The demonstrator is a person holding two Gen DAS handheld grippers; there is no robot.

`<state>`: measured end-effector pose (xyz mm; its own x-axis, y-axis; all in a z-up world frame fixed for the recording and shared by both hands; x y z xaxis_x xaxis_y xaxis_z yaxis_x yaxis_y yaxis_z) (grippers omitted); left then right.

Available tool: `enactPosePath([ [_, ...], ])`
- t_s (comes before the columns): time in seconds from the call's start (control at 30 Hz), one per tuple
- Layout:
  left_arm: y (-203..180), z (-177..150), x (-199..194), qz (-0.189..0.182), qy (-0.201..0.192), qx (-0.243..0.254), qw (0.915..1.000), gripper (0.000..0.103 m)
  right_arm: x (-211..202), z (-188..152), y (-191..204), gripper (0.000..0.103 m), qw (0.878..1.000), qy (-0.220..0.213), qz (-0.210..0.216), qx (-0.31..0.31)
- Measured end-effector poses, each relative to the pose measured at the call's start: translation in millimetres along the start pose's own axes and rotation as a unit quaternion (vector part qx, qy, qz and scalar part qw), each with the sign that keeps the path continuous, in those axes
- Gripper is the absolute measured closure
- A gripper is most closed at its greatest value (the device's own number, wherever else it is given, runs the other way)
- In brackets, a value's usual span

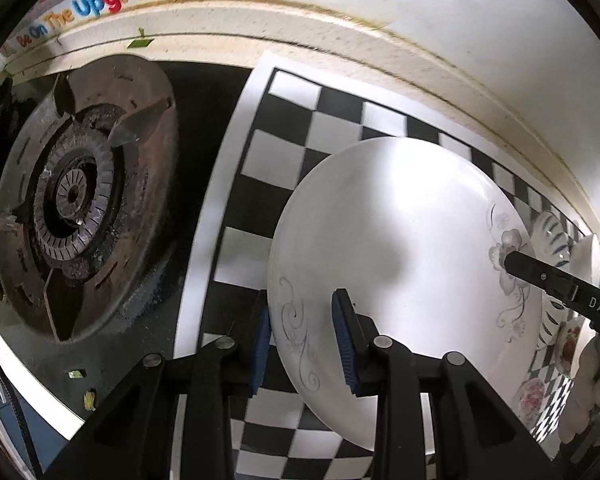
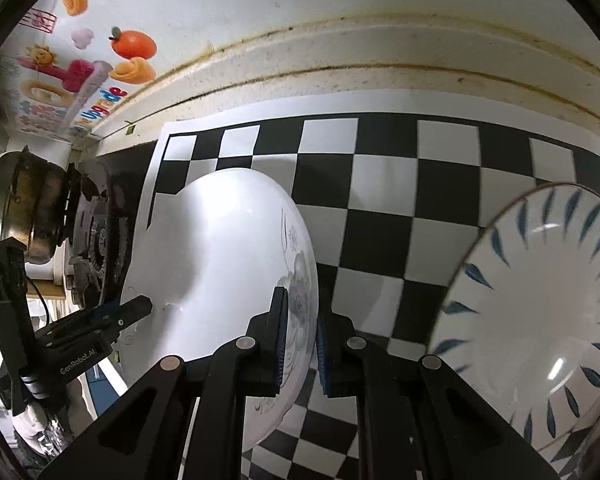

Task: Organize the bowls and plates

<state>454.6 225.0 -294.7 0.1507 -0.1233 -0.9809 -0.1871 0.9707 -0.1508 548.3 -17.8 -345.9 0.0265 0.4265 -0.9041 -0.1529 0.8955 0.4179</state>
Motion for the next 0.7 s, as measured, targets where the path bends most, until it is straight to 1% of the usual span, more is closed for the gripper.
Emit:
enactPosePath([
  [0.23,-33,-17,-34,-0.013,-0.017,0.026,0.9994,0.076,-43,-21,-19,0.088,0.999,-0.031,0.016,0.013],
  [0.37,-59,-33,-58,-0.023,-0.03,0.049,0.9981,0.076,-74,-42,-32,0.088,0.998,-0.052,0.021,0.021],
  [0.47,-76,-47,-71,-0.031,-0.036,0.067,0.9966,0.076,-100,-64,-46,0.088,0.997,-0.068,0.023,0.033],
  [0.5,-88,-51,-80,-0.033,-0.038,0.073,0.9961,0.076,-108,-71,-51,0.088,0.996,-0.072,0.023,0.038],
  [0.57,-100,-62,-86,-0.04,-0.039,0.084,0.9949,0.076,-122,-85,-59,0.088,0.996,-0.08,0.023,0.045],
  [0.7,-121,-77,-89,-0.052,-0.037,0.105,0.9925,0.076,-152,-124,-80,0.088,0.994,-0.094,0.016,0.06],
])
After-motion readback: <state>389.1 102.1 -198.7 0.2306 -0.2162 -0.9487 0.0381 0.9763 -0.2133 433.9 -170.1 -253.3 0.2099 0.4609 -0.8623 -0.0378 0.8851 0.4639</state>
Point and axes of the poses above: each gripper's, at about its wrist camera, not at the fingertips, and x roughly the way its jaws point, y to its left, z to its top, the point moved 1 cm from there along x, roughly the way its jaws point, and after that the axes turned 1 degree about -z, right-handed, at the moved point
